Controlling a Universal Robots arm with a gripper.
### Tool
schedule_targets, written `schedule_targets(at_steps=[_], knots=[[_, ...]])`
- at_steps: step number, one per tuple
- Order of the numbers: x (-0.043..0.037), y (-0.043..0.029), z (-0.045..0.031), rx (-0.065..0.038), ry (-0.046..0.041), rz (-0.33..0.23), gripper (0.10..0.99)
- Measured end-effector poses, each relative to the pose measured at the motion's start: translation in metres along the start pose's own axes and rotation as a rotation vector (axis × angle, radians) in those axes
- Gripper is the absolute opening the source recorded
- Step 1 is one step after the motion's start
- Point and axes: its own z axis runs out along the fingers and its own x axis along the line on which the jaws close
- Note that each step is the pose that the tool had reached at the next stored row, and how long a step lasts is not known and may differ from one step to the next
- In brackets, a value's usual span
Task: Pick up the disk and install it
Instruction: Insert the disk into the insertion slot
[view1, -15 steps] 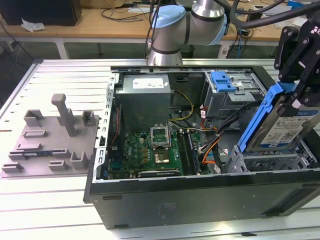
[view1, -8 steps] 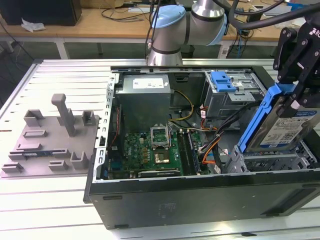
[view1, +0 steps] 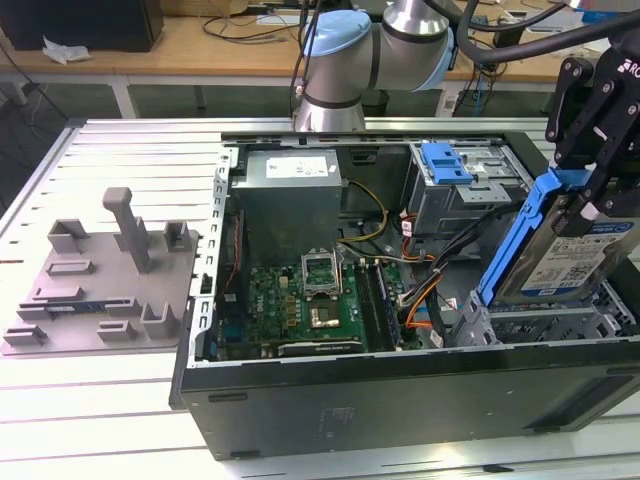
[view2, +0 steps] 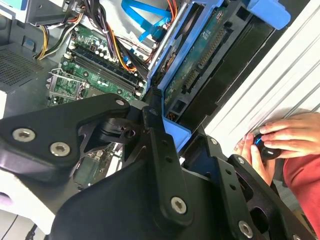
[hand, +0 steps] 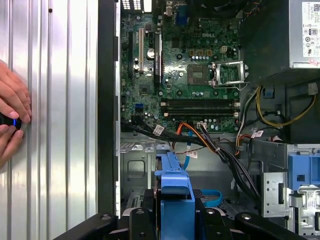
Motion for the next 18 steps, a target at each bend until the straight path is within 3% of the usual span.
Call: schedule_targets(at_steps=[8,14,18], knots=[[-0.0002,0.0003,-0.0093,0.000,0.0025,0.000,0.369],[-0.0007,0.0006,-0.0202,0.000,0.0105,0.000,0.369],[-0.0008,0.0006,-0.0217,0.000,0.0135,0.000,0.369]])
